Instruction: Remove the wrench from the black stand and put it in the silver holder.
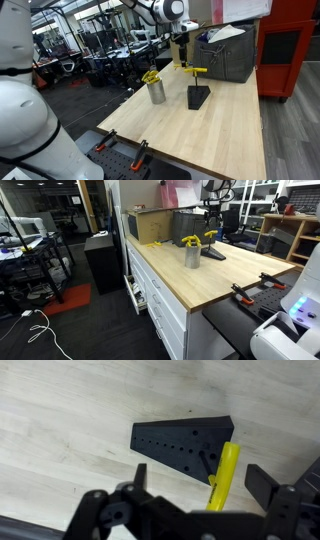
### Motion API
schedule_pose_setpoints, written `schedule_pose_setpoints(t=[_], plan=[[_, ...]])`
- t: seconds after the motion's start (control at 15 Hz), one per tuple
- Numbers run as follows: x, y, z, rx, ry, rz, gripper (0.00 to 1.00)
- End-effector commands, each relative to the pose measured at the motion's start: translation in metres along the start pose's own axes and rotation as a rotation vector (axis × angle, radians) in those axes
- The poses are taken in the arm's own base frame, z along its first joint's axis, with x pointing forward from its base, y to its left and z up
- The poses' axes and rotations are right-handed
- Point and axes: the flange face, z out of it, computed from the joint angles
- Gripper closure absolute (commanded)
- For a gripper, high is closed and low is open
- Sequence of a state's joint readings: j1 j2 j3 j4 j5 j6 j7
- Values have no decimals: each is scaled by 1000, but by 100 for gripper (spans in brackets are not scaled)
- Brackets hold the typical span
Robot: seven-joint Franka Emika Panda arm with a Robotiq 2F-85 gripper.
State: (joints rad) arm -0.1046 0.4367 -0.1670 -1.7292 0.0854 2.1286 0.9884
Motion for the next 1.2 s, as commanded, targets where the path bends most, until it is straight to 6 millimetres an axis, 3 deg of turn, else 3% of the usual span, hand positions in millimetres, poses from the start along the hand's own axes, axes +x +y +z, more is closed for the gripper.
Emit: schedule_pose_setpoints(t=[0.0, 0.73, 0.8, 1.13], plan=[[20, -15, 10, 32, -15, 45, 0], [60, -32, 43, 37, -18, 110, 0], [61, -32, 47, 31, -16, 111, 23], [50, -31, 59, 9, -52, 126, 58]])
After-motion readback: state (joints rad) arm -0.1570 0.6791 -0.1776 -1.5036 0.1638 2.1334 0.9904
